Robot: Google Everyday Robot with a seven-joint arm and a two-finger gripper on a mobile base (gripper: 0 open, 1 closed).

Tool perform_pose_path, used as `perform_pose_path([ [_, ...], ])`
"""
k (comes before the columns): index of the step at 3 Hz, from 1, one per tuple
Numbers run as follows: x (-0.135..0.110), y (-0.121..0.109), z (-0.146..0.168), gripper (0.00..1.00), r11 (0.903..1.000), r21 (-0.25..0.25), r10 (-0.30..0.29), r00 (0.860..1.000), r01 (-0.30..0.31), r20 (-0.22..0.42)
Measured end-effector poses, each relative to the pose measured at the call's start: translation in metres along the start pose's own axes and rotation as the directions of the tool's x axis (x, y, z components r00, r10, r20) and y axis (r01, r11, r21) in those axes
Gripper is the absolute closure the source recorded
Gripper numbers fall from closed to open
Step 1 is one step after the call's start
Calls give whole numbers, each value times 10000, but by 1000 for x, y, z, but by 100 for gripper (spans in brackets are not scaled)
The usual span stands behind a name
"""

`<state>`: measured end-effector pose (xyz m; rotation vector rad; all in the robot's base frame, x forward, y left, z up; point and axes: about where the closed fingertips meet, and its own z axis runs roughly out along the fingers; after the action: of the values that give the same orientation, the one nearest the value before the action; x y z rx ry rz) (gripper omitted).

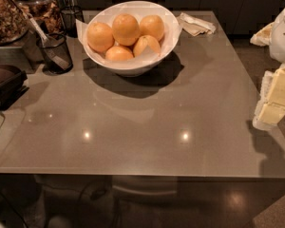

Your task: Pick orange from white bowl

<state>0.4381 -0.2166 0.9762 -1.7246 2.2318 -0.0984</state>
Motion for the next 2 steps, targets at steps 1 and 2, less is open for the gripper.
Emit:
perform_pose_path([
  [1, 0, 0, 0, 0, 10000, 1, -3, 10000, 3, 2],
  [2, -28, -17, -1, 0, 9987, 86, -503, 9983, 501, 278],
])
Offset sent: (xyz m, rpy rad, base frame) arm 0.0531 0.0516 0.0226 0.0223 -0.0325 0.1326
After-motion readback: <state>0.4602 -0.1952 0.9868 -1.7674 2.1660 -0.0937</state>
